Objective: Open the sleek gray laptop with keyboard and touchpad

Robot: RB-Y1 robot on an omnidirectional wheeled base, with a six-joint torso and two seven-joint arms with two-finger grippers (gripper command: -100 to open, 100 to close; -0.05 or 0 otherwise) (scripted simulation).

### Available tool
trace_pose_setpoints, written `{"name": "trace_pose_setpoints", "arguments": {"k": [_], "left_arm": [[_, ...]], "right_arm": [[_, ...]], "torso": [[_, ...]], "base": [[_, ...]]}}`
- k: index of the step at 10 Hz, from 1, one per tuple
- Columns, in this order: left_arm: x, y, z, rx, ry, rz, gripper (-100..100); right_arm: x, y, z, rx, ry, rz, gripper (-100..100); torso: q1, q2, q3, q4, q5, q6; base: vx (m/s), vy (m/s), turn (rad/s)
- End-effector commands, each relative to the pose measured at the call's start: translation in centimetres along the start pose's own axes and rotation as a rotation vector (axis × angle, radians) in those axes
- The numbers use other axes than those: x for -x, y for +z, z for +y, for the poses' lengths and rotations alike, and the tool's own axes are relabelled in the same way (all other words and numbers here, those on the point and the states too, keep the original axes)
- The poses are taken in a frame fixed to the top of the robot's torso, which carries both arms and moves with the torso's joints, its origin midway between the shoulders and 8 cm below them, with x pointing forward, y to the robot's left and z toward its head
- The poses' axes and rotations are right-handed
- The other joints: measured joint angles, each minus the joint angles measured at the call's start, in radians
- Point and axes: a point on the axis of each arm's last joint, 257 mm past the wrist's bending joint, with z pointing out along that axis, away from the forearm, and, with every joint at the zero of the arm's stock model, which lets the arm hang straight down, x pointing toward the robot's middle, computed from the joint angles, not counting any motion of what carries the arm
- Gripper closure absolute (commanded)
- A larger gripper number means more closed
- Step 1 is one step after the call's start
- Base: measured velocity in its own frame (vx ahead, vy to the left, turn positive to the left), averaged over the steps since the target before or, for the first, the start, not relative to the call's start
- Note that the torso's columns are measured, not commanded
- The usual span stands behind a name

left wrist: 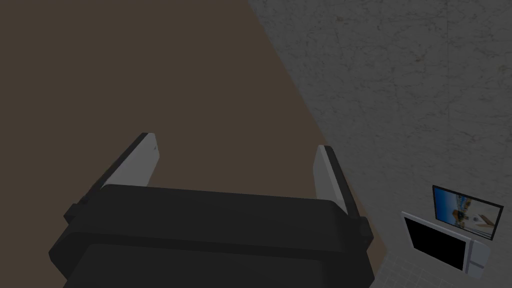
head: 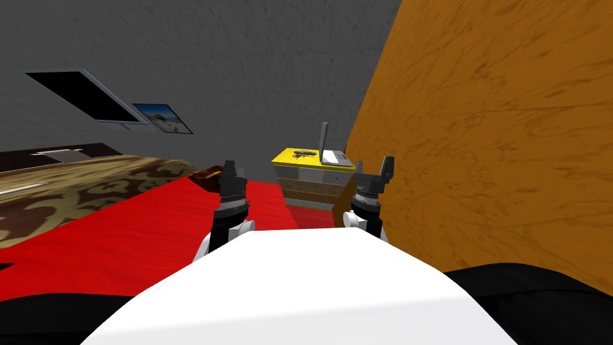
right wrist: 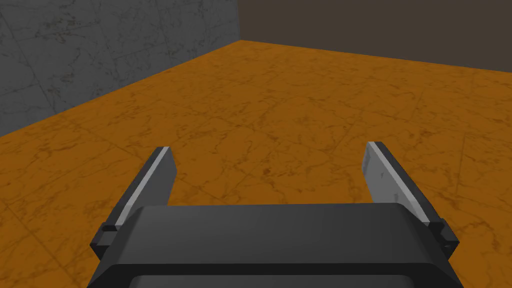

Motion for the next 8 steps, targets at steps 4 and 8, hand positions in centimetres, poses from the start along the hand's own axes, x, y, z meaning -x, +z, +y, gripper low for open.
{"name": "trace_pose_setpoints", "arguments": {"k": [4,8], "left_arm": [[0.00,0.00,-0.01,0.000,0.000,0.000,0],[0.00,0.00,-0.02,0.000,0.000,0.000,0]], "right_arm": [[0.00,0.00,0.01,0.000,0.000,0.000,0],[0.00,0.01,0.01,0.000,0.000,0.000,0]], "torso": [[0.000,0.248,-0.497,0.248,0.000,0.000],[0.000,0.544,-1.087,0.544,0.000,0.000]], "base": [[0.000,0.000,0.000],[0.000,0.000,0.000]]}}
